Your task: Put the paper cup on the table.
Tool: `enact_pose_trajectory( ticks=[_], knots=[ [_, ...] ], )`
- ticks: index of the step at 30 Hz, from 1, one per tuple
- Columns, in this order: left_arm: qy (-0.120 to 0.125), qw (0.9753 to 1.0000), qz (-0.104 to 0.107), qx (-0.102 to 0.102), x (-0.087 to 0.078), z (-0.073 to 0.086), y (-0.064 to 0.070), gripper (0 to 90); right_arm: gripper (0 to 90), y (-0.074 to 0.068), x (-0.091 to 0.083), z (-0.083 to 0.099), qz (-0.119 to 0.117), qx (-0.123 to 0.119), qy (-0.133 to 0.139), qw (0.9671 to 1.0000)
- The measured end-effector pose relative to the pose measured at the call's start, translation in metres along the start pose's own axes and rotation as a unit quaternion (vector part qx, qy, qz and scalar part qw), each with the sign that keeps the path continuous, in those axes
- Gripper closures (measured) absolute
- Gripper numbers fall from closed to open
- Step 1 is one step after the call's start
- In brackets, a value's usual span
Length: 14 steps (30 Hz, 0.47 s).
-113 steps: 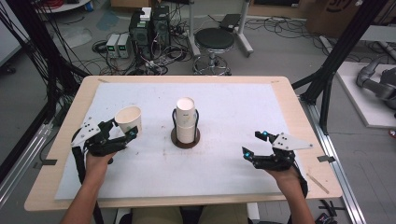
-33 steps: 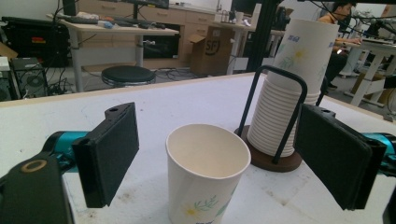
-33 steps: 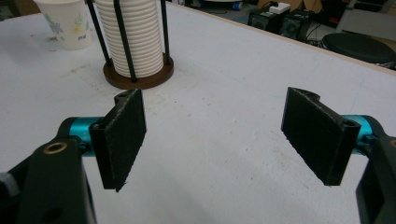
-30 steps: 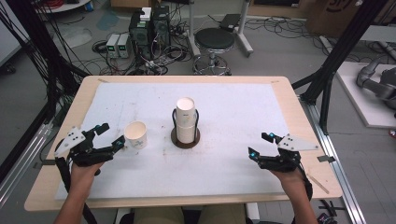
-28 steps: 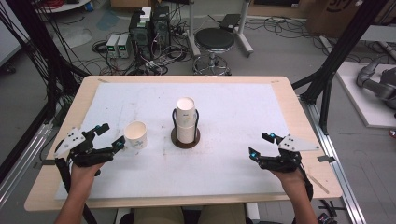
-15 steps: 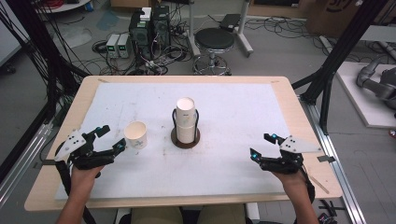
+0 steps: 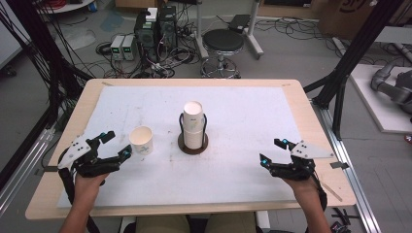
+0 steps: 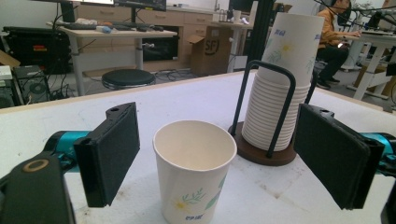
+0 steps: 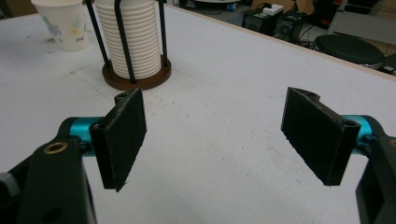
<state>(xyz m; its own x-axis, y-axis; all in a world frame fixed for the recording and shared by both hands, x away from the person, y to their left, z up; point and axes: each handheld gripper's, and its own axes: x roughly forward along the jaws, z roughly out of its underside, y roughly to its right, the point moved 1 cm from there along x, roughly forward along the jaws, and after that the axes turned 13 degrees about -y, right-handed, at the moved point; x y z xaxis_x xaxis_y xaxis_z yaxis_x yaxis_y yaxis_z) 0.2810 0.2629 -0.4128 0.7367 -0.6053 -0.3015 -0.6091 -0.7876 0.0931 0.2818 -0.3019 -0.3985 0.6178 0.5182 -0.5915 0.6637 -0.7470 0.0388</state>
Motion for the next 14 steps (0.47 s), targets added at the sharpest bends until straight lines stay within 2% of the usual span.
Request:
enact_pose_trajectory(
  ticks=[14],
  knots=[
    [0.000,1.0000,-0.001,-0.004,0.0000,0.0005,-0.0008,15.0,22.6,0.0010,-0.0011,0.0000,0.001,-0.002,0.002,1.0000]
  ],
)
